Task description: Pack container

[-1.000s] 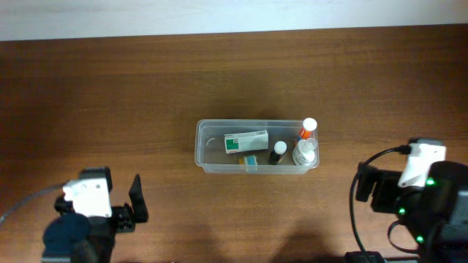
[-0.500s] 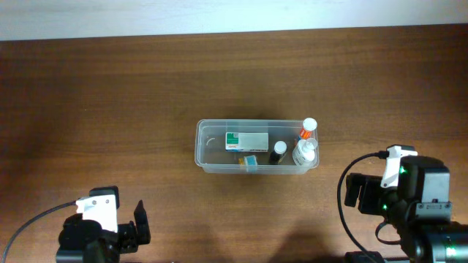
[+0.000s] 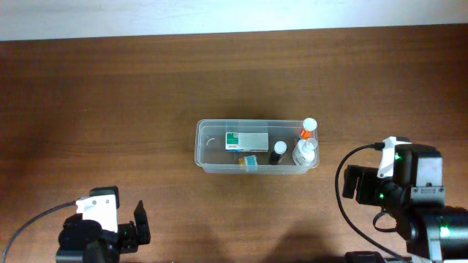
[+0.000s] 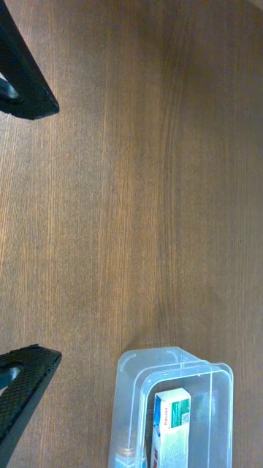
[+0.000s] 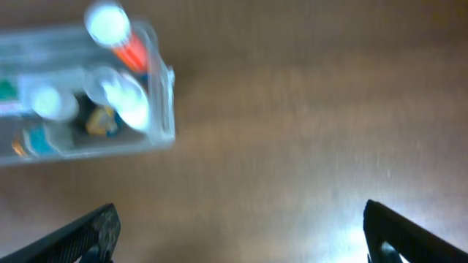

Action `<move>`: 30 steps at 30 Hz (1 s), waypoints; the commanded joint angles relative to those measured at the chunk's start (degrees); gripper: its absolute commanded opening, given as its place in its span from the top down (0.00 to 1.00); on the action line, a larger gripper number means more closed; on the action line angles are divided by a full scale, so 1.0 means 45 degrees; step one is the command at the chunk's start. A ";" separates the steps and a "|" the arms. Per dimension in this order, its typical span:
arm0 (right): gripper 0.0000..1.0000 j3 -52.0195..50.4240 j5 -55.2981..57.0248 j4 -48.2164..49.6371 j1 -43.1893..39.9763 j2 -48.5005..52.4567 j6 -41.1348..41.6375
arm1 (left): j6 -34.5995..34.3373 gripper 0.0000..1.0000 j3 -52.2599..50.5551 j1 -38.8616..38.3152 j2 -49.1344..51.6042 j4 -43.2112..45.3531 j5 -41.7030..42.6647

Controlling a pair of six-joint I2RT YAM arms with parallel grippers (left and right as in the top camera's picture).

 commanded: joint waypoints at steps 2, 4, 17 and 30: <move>0.02 -0.0544 0.0136 0.1515 0.0092 -0.1846 -0.0685 | -0.0126 0.01 -0.0024 0.0034 -0.0107 0.0019 -0.0146; 0.02 -0.1151 -0.0053 0.2574 0.0092 -0.2982 -0.1297 | -0.0126 0.01 -0.0024 0.0034 -0.0107 0.0019 -0.0146; 0.02 -0.8369 -0.1545 1.0559 0.0092 -0.9515 -0.1943 | -0.0126 0.01 -0.0024 0.0034 -0.0107 0.0019 -0.0146; 0.02 -1.2949 -0.4017 1.4328 0.0092 -1.0054 -0.2890 | -0.0126 0.01 -0.0024 0.0034 -0.0107 0.0019 -0.0146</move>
